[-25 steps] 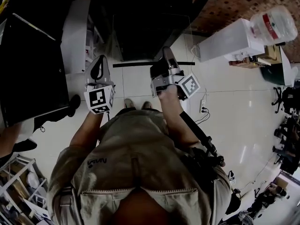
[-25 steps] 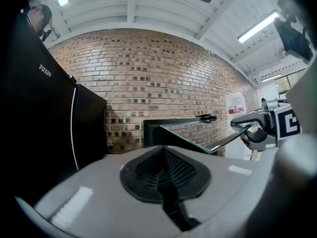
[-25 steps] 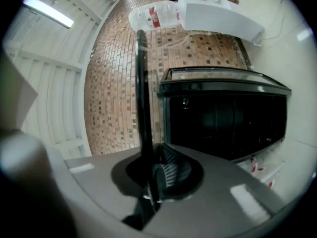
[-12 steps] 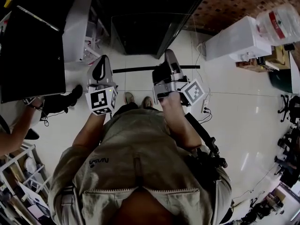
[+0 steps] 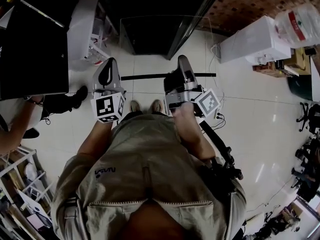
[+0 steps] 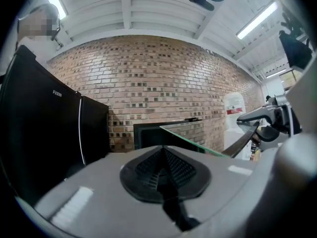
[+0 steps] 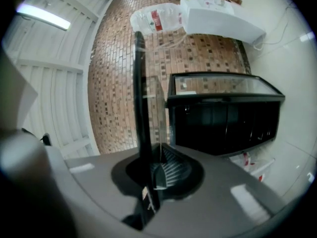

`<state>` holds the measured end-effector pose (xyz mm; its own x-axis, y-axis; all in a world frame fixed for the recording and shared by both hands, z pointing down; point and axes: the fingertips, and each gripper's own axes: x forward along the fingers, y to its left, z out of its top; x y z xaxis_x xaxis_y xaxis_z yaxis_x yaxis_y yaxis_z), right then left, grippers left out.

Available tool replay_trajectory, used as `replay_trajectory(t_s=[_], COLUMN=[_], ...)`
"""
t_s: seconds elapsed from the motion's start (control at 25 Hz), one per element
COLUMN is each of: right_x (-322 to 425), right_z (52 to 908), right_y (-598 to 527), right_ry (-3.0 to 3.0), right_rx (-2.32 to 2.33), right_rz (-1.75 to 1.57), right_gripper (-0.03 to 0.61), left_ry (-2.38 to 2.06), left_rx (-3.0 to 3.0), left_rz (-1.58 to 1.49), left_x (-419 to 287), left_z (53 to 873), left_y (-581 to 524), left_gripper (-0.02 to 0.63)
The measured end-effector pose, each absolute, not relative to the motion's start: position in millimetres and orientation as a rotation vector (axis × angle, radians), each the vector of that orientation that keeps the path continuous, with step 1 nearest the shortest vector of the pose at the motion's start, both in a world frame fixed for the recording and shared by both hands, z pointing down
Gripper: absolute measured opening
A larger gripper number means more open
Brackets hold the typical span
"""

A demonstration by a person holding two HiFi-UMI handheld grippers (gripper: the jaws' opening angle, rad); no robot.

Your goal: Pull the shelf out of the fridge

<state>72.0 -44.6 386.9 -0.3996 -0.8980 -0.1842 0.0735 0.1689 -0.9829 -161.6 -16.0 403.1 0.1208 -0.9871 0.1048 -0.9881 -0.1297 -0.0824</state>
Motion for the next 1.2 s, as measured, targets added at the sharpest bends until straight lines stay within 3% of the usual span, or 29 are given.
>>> replay_trajectory(t_s=[1.2], right_x=[57.6], right_z=[390.9], right_y=[5.8], right_ry=[1.495], right_rx=[-0.912], right_rz=[-1.315], right_gripper=[0.015], left_ry=[-1.981], left_rx=[2.391], left_rz=[0.19], left_x=[-196.1], left_z=[400.7], left_y=[7.5], left_gripper=[0.006])
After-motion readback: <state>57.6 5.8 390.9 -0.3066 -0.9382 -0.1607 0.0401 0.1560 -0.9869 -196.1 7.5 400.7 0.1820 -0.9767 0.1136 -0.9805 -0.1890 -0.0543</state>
